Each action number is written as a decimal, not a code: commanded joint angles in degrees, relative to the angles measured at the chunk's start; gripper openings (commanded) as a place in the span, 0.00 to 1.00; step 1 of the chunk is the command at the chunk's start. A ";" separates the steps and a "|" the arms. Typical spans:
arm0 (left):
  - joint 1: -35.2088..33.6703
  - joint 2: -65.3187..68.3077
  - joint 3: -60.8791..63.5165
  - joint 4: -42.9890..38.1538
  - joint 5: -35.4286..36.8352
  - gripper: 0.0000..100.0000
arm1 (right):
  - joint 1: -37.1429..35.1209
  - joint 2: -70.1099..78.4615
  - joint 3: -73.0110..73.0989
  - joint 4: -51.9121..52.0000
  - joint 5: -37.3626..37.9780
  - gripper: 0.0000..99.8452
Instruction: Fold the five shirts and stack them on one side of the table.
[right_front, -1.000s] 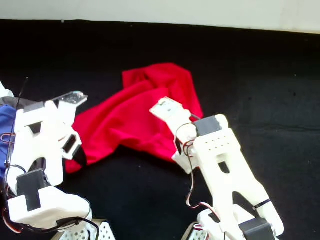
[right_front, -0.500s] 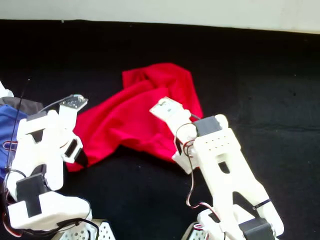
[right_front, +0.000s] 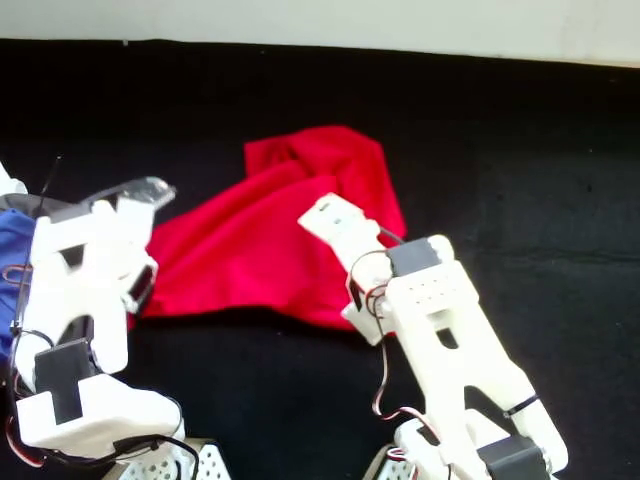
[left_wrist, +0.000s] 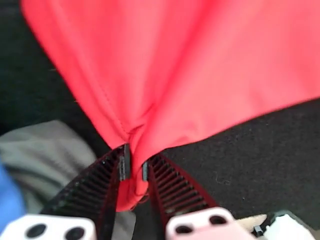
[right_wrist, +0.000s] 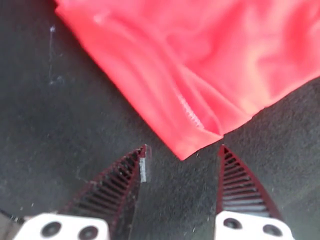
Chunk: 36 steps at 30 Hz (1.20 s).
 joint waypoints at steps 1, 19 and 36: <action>-0.13 -0.48 -5.93 4.75 0.79 0.01 | 0.13 -0.66 0.40 -5.23 -5.27 0.23; -0.22 -1.01 -6.90 5.10 0.79 0.01 | -9.63 17.54 -12.44 10.24 -7.38 0.26; -0.57 -1.01 -6.90 5.27 0.79 0.01 | -2.51 15.96 -12.26 3.47 -2.46 0.26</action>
